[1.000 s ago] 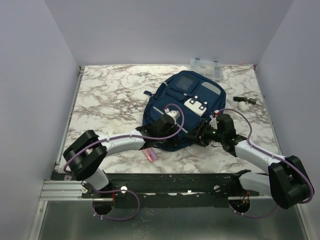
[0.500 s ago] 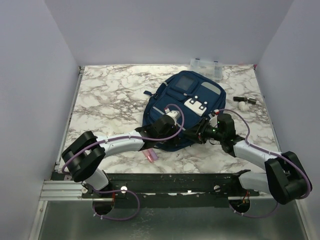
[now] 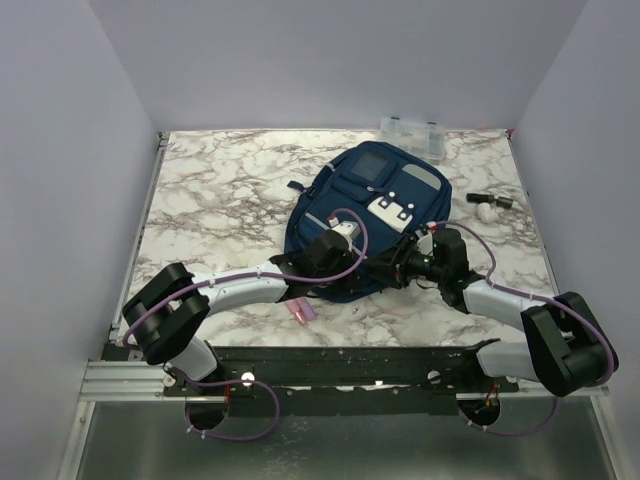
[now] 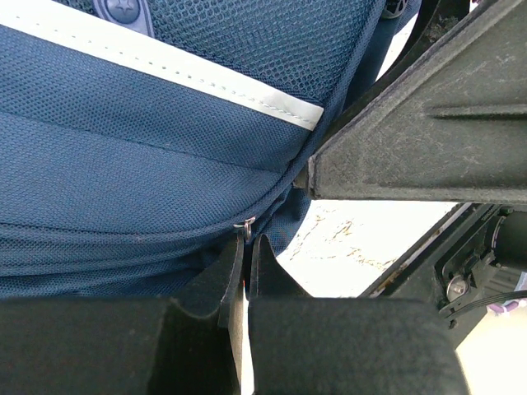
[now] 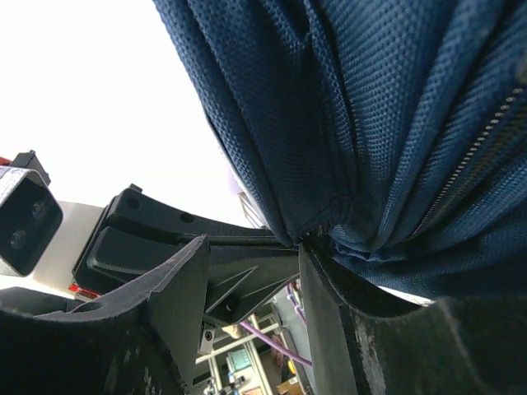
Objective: Pack the student bag
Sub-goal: Unzip the student bag at the center of the board.
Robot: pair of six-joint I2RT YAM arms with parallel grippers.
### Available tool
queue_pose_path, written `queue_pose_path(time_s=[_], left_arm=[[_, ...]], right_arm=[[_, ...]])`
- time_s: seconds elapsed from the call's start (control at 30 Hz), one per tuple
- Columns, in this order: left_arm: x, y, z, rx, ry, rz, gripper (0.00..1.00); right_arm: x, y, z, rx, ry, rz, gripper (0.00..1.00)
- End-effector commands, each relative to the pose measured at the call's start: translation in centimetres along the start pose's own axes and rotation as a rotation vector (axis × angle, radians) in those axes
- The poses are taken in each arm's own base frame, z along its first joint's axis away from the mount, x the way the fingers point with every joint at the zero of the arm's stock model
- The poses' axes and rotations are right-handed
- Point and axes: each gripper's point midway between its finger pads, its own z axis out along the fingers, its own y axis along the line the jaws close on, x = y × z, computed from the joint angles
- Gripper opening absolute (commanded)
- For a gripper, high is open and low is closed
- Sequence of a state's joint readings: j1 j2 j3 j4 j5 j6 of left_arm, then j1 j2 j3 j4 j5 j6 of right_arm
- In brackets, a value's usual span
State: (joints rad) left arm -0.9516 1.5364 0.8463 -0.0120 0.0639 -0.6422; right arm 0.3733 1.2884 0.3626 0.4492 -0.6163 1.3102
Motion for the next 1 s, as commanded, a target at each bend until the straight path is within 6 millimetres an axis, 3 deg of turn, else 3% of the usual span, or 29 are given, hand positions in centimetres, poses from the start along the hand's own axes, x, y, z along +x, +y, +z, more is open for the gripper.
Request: queue_pose_path(time_s=[0.0,0.4,0.53,0.63,0.7,0.73,0.87,0.97], left_arm=[[-0.3,-3.4,-0.8,0.107,0.009,0.027,0.00],[-0.7,-4.6,-1.1,0.139,0.005,0.025,0.00],[-1.1,-5.5,-0.9,0.160,0.006,0.051,0.00],[-1.1,-5.1,-0.7,0.146,0.002,0.057,0.00],[-0.9,-4.5,-0.6,0.123,-0.004,0.058,0.00],[-0.8,-4.0,-0.7,0.106,-0.009,0.053,0.00],[-1.0,-1.6,-1.6,0.020,-0.056,0.027,0.00],[-1.6,1.7,-2.4,-0.082,-0.076,0.026,0.00]], right_arm=[[0.1,0.4,0.0,-0.018,-0.007,-0.017,0.52],[0.2,0.5,1.1,-0.034,0.014,-0.003,0.54],[-0.7,0.8,1.4,-0.027,-0.028,0.000,0.56],[-1.4,-0.1,1.6,0.040,-0.071,0.011,0.54],[-1.9,-0.7,1.4,0.061,-0.111,0.041,0.44],[-2.0,-0.8,1.2,0.054,-0.129,0.057,0.32],[-2.2,0.5,0.1,-0.006,-0.181,0.099,0.02],[-2.1,2.0,-0.7,-0.026,-0.174,0.100,0.00]])
